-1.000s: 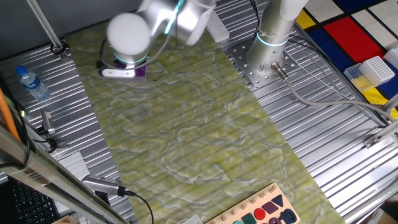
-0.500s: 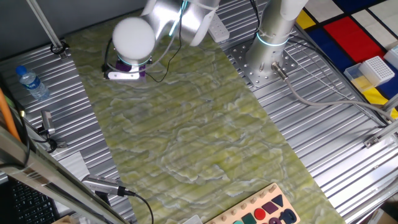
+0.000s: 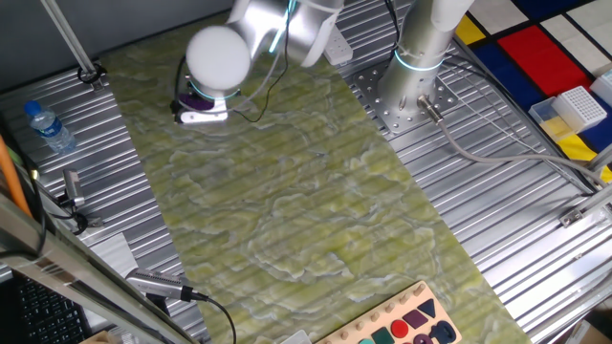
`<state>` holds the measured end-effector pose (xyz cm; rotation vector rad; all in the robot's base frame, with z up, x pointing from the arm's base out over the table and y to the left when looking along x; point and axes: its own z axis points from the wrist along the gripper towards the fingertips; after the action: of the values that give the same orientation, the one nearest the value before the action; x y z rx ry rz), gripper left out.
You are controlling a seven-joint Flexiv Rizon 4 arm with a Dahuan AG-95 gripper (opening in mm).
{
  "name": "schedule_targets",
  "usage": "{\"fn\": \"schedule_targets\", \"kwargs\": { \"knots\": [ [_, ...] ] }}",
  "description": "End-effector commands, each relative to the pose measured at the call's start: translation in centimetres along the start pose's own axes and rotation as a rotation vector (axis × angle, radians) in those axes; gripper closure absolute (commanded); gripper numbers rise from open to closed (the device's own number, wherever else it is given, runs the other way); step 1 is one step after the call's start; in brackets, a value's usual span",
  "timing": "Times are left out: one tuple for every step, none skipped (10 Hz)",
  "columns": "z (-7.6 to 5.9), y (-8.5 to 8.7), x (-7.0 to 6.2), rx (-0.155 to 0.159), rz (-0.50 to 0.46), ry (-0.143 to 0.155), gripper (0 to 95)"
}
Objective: Insert a small pipette tip into the holder for small pipette tips
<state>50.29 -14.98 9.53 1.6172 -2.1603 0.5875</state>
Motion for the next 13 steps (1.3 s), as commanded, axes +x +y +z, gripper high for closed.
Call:
{"fn": "schedule_targets", "kwargs": {
  "knots": [
    [0.3,0.0,-0.2,0.011,-0.047,0.029,95.0],
    [0.3,0.0,-0.2,0.012,-0.062,0.038,95.0],
    [0.3,0.0,-0.2,0.013,-0.067,0.041,95.0],
    [0.2,0.1,-0.5,0.015,-0.068,0.049,95.0],
    [0.1,0.1,-0.7,0.02,-0.077,0.067,95.0],
    [0.1,0.2,-0.9,0.025,-0.092,0.087,95.0],
    [0.1,0.2,-1.0,0.026,-0.103,0.096,95.0],
    [0.2,0.2,-1.0,0.029,-0.111,0.106,95.0],
    [0.3,0.2,-1.1,0.03,-0.114,0.113,95.0],
    [0.4,0.3,-1.2,0.033,-0.116,0.124,95.0],
    [0.5,0.3,-1.3,0.034,-0.115,0.126,95.0],
    [0.6,0.3,-1.3,0.036,-0.113,0.128,95.0],
    [0.7,0.3,-1.4,0.041,-0.114,0.133,95.0]
  ]
}}
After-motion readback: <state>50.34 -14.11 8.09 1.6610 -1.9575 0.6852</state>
